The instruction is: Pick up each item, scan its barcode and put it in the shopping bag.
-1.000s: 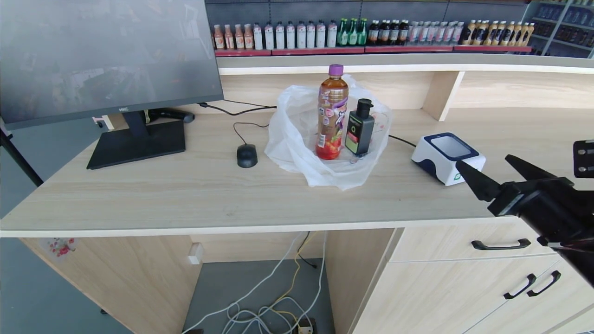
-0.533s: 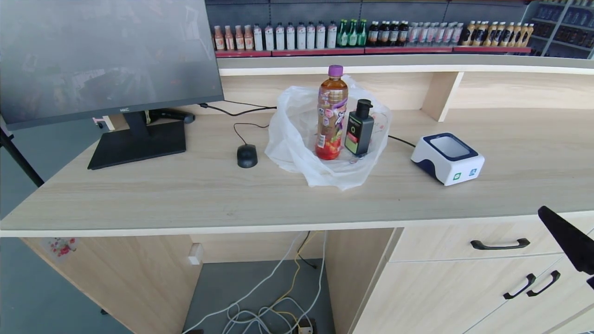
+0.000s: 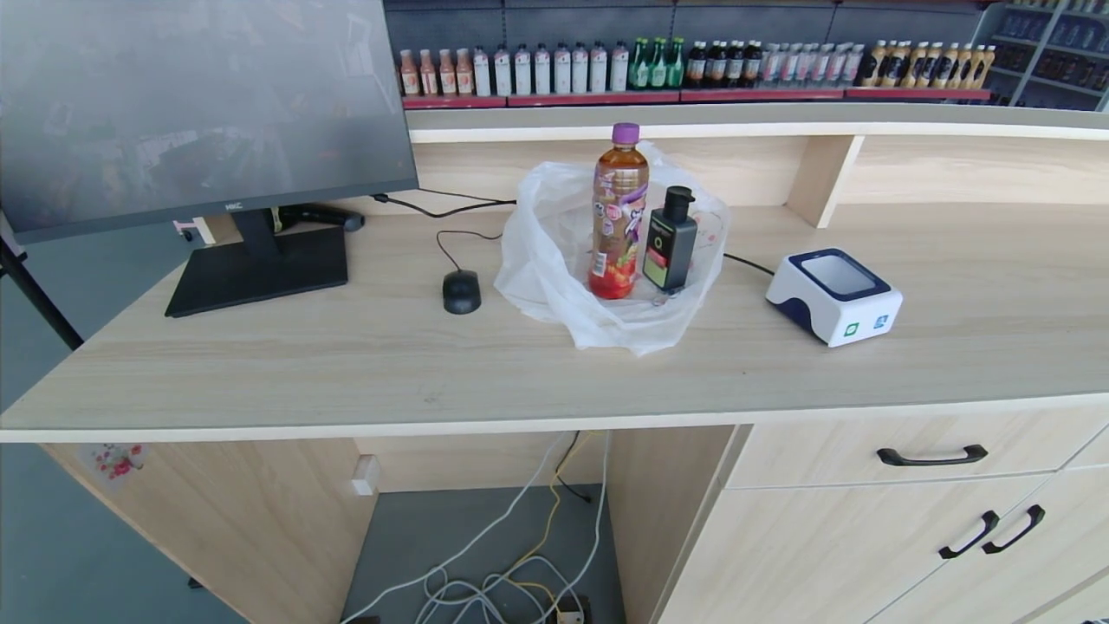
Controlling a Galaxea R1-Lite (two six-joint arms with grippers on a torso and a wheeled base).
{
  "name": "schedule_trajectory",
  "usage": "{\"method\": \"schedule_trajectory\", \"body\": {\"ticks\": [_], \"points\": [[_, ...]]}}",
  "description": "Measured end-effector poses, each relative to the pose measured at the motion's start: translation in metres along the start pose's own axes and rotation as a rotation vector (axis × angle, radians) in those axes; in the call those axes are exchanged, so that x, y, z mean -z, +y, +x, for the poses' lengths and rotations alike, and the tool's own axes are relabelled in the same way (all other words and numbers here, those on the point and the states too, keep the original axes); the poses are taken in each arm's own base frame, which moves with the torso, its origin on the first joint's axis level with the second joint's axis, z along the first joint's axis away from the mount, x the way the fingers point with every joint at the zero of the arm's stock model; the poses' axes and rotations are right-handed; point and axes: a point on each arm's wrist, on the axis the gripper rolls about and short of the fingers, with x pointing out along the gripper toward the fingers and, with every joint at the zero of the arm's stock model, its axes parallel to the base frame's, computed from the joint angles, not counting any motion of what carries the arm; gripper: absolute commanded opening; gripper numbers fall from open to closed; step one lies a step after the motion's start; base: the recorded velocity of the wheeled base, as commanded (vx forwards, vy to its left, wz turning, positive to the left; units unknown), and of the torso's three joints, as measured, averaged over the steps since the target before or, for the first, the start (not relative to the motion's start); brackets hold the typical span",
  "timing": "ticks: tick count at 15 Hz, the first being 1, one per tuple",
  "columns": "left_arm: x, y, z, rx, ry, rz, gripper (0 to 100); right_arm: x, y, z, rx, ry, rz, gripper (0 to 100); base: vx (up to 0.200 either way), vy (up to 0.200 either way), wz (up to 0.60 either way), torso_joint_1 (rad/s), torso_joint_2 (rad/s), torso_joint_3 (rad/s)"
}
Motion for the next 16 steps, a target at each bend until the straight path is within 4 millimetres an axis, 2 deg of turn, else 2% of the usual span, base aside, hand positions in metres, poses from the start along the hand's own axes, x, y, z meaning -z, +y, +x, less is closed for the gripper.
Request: {"method": "schedule_trajectory", "body": {"ticks": [4,6,11,16], "points": [[0.0,0.0,0.0,0.0,0.0,-0.001,100,0.017,0.002,-0.014,0.017,-0.061,-0.012,100,0.0,0.0,0.0,0.0,0.0,0.0],[0.0,0.0,0.0,-0.001,0.0,-0.002,100,0.037,0.003,-0.016,0.038,0.003,-0.012,100,0.0,0.0,0.0,0.0,0.0,0.0],[0.0,0.0,0.0,0.0,0.0,-0.002,100,0.042,0.0,-0.017,0.199,0.01,0.079,100,0.0,0.0,0.0,0.0,0.0,0.0],[0.0,0.0,0.0,0.0,0.0,-0.005,100,0.042,0.001,-0.019,0.313,0.002,0.093,100,0.0,0.0,0.0,0.0,0.0,0.0]]}}
